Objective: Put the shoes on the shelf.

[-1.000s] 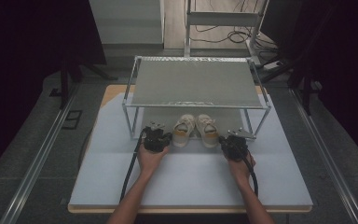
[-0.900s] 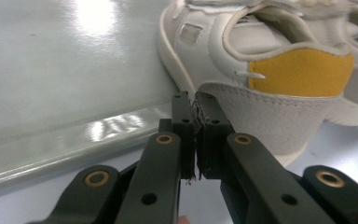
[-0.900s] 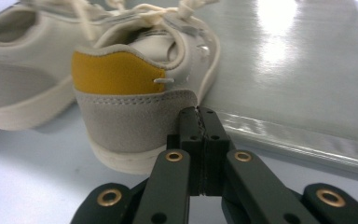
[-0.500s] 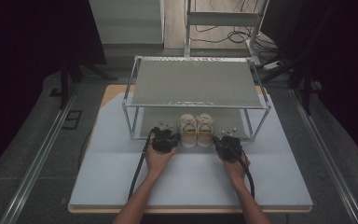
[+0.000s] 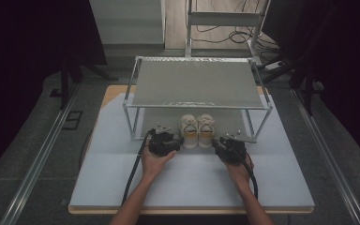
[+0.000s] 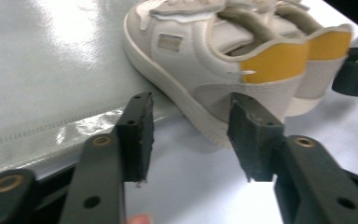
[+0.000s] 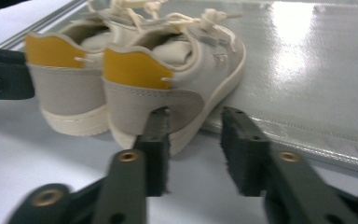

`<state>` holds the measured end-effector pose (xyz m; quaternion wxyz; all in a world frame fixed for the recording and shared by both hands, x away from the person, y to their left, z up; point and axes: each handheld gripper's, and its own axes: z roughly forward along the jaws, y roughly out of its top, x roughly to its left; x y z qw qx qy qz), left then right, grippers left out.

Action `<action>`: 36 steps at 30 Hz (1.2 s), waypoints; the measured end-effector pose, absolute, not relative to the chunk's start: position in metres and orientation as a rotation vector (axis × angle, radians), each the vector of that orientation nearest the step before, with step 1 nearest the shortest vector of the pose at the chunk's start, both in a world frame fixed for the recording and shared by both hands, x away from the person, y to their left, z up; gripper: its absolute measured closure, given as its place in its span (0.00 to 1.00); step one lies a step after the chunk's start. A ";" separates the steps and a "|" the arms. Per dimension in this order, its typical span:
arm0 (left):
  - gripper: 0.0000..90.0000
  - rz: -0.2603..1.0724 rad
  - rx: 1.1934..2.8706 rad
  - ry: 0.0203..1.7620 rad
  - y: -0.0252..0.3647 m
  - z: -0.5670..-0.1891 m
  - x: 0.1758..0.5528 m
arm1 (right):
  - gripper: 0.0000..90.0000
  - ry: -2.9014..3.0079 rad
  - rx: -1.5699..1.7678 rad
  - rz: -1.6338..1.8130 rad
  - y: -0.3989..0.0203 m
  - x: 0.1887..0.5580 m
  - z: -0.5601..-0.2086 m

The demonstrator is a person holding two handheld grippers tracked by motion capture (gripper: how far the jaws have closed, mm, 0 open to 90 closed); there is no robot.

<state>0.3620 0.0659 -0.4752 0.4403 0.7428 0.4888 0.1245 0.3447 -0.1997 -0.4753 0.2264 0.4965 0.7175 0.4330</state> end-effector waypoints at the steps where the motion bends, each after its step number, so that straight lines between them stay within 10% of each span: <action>1: 0.54 0.314 1.849 1.215 0.065 -0.475 0.362 | 0.59 1.981 1.366 1.193 -0.199 0.344 -0.475; 18: 0.37 0.307 1.893 1.184 0.050 -0.475 0.360 | 0.51 2.025 1.352 1.203 -0.189 0.348 -0.476; 36: 0.42 0.302 1.898 1.158 0.050 -0.474 0.362 | 0.52 2.039 1.346 1.211 -0.182 0.350 -0.480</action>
